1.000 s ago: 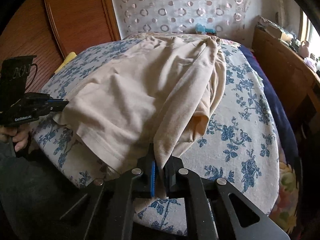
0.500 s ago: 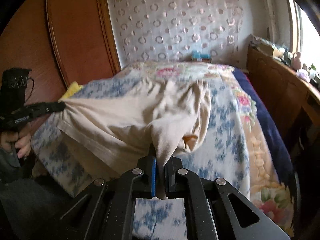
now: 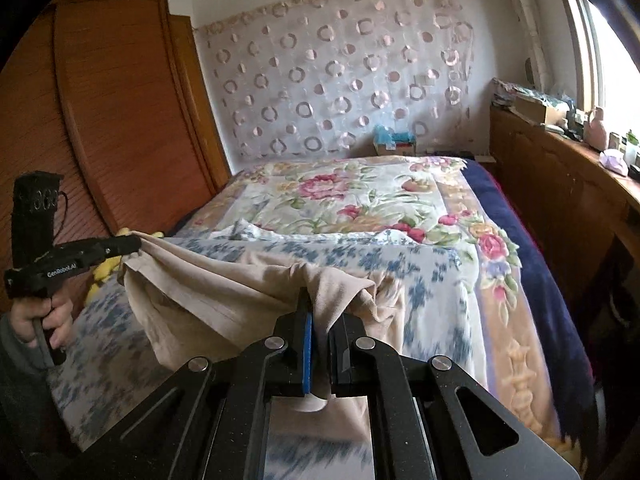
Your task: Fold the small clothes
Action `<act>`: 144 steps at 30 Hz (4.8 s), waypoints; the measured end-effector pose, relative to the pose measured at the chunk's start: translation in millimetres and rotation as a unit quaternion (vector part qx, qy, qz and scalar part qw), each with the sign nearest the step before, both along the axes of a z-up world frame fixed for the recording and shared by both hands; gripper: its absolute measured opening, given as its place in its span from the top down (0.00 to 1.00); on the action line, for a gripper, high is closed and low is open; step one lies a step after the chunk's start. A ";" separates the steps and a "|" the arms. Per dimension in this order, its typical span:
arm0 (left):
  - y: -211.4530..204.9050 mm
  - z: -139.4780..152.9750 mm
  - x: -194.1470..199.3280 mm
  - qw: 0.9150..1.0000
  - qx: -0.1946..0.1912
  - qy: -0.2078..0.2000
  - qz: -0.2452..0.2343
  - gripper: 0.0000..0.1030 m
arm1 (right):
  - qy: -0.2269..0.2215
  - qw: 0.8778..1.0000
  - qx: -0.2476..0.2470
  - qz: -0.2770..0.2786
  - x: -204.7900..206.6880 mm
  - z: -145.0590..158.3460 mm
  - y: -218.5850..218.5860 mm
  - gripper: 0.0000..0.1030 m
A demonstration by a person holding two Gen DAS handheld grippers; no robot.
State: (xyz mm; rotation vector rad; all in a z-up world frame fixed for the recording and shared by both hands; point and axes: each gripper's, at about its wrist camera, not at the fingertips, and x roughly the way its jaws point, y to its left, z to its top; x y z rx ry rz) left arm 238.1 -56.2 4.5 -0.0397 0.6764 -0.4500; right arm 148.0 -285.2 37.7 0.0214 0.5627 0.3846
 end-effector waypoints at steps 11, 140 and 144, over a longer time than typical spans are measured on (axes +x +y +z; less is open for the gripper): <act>-6.3 -35.8 42.0 0.998 0.034 0.046 -0.001 0.76 | 0.042 0.997 -0.063 -0.017 61.2 0.4 23.9 0.70; 72.1 7.7 -19.5 0.998 -0.053 -0.023 0.034 0.88 | 0.001 0.990 -0.054 0.127 102.9 49.9 61.5 0.80; 128.2 7.8 -48.5 0.993 -0.033 -0.042 0.107 0.88 | -0.018 0.977 -0.080 0.197 119.8 63.5 120.7 0.80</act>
